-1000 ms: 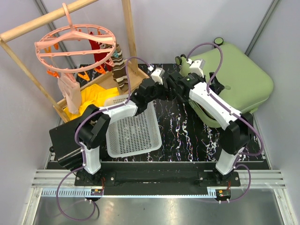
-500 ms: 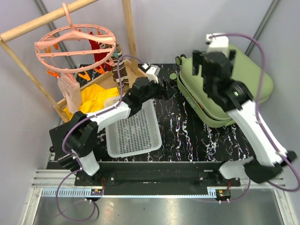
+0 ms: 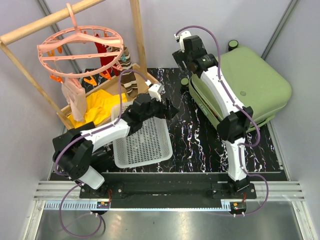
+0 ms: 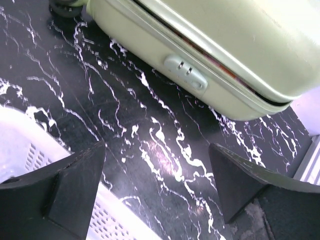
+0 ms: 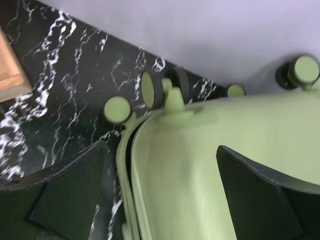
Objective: Open, take out, and arrange the luggage
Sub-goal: Open the luggage
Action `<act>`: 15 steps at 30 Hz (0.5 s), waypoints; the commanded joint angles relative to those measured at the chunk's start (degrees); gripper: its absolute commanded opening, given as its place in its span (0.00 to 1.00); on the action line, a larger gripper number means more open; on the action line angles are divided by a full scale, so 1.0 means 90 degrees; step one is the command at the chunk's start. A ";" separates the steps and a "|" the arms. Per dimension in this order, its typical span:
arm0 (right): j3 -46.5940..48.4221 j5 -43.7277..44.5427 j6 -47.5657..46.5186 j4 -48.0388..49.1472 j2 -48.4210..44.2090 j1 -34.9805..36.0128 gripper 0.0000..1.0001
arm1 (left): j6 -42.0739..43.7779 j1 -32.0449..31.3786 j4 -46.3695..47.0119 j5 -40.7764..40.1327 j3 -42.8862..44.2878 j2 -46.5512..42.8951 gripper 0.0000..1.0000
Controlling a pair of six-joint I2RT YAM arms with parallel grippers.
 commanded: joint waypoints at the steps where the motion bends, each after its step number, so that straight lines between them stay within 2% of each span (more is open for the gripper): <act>1: 0.1442 -0.0118 -0.1054 0.0090 0.0780 -0.0103 1.00 | -0.0121 0.0023 0.0425 0.0051 -0.0327 -0.0308 0.88; 3: 0.1922 -0.0147 -0.1261 0.0100 0.1296 -0.0191 1.00 | -0.0199 0.0023 0.0513 0.0100 -0.0395 -0.0308 0.88; 6: 0.2101 -0.0274 -0.1583 0.0217 0.1698 -0.0337 1.00 | -0.0238 0.0023 0.0572 0.0187 -0.0454 -0.0289 0.88; 15: 0.1807 -0.0841 -0.2130 0.0578 0.2021 -0.0553 1.00 | -0.0287 0.0023 0.0670 0.0246 -0.0542 -0.0259 0.89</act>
